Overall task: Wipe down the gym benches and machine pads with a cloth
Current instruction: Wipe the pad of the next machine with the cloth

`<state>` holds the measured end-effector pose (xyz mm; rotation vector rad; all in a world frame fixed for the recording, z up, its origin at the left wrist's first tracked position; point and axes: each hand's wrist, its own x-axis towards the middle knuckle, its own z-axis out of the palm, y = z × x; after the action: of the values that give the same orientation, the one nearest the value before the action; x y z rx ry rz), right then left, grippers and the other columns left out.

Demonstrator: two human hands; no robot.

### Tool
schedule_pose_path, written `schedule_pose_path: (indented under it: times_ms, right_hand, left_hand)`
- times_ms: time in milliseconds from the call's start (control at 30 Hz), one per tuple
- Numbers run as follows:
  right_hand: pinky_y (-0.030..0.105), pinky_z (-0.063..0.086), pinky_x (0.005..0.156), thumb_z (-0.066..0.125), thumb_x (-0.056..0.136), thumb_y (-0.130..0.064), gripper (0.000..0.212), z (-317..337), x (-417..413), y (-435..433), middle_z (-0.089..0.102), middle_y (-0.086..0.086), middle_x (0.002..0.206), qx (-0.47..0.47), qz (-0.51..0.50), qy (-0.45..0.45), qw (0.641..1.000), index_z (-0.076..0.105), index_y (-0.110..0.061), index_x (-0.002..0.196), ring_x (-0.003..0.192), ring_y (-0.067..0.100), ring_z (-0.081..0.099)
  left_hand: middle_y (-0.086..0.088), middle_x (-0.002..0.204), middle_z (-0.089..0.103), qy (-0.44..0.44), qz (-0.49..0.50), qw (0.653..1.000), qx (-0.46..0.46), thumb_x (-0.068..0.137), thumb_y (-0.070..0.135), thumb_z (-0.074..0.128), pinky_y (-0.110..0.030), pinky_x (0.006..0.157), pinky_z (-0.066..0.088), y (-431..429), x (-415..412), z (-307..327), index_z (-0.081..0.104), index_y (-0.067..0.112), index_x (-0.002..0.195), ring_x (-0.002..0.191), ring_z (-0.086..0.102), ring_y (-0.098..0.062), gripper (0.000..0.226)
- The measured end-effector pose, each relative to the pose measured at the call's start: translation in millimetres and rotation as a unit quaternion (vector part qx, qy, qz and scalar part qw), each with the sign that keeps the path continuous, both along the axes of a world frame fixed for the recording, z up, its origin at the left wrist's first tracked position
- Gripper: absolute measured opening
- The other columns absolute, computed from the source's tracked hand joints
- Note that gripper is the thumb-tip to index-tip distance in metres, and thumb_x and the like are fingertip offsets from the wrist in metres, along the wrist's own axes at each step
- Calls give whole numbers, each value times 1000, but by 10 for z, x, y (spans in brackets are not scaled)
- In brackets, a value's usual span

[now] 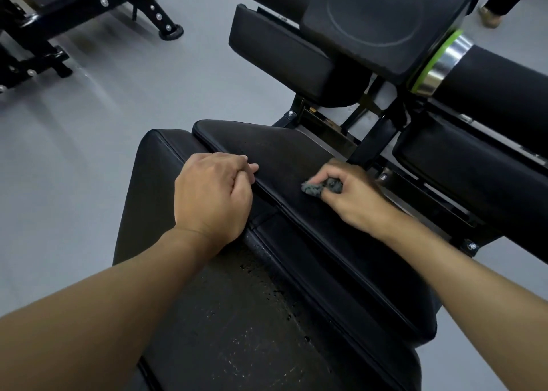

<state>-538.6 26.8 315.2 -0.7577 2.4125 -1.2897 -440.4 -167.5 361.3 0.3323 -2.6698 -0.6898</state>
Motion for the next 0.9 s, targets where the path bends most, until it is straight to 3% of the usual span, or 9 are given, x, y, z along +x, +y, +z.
schedule_pose_path:
  times_ms: [133, 233, 300, 367, 467, 533, 600, 767, 900]
  right_hand:
    - [22, 51, 82, 61, 85, 15, 36, 68, 129, 396, 63, 15, 101, -8, 40, -89, 995, 64, -21, 80, 94, 17, 65]
    - [29, 51, 80, 64, 83, 15, 28, 75, 102, 493, 63, 14, 97, 14, 42, -53, 998, 68, -13, 82, 90, 26, 63]
    - [16, 46, 72, 65, 81, 14, 39, -31, -61, 274, 61, 4, 90, 28, 29, -11, 999, 66, -25, 77, 83, 22, 60]
    - [12, 39, 68, 65, 82, 10, 43, -90, -174, 83, 59, -1, 90, 40, -3, -15, 999, 61, -33, 74, 83, 19, 59]
    - [16, 40, 71, 66, 82, 9, 39, -58, -115, 320, 58, 2, 91, 50, 14, -41, 998, 62, -29, 75, 86, 20, 59]
    - [26, 43, 77, 68, 82, 8, 39, 6, -32, 535, 59, 0, 92, 57, 34, -70, 995, 63, -30, 76, 86, 19, 59]
    - [34, 44, 78, 70, 81, 6, 38, -68, -106, 482, 60, -1, 90, 54, 22, -41, 997, 63, -30, 76, 85, 17, 59]
    - [6, 35, 66, 63, 83, 11, 35, -245, -372, 160, 56, -4, 92, 77, 0, 13, 997, 64, -25, 79, 83, 7, 52]
    - [7, 39, 66, 70, 77, 14, 48, -156, -212, 558, 58, -4, 84, 58, 52, -15, 997, 61, -33, 74, 78, -4, 55]
  left_hand:
    - [11, 96, 77, 2, -4, 1000, -3, 83, 14, 37, -30, 92, 45, -14, -1, -9, 70, 21, 70, 102, 64, -6, 35]
    - [10, 95, 77, 15, -9, 1000, -8, 82, 13, 38, -30, 91, 44, -29, -20, -24, 69, 20, 70, 102, 59, -4, 34]
    - [11, 96, 77, 12, -9, 1000, -6, 81, 13, 38, -30, 92, 43, -26, -10, -29, 69, 20, 70, 102, 59, -3, 34]
    - [12, 97, 76, 10, -5, 1000, -4, 82, 14, 37, -30, 93, 43, -23, -5, -24, 68, 21, 71, 102, 60, -2, 34]
    - [13, 97, 76, 14, -7, 1000, -3, 81, 19, 33, -29, 93, 42, -23, -8, -26, 68, 23, 71, 104, 60, -1, 37]
    - [13, 97, 76, 19, -10, 1000, -4, 81, 21, 31, -29, 93, 43, -32, -9, -33, 68, 22, 71, 103, 62, -2, 38]
    - [12, 97, 76, 22, -12, 1000, -5, 81, 19, 33, -31, 94, 45, -42, -15, -42, 70, 21, 71, 103, 63, -3, 38]
    - [13, 96, 76, 28, -6, 1000, -1, 80, 10, 40, -30, 90, 44, -21, -20, -43, 69, 19, 70, 104, 58, -1, 32]
    - [12, 96, 76, 42, -10, 999, -6, 79, 16, 36, -30, 90, 44, -46, -12, -58, 69, 18, 69, 105, 57, -1, 35]
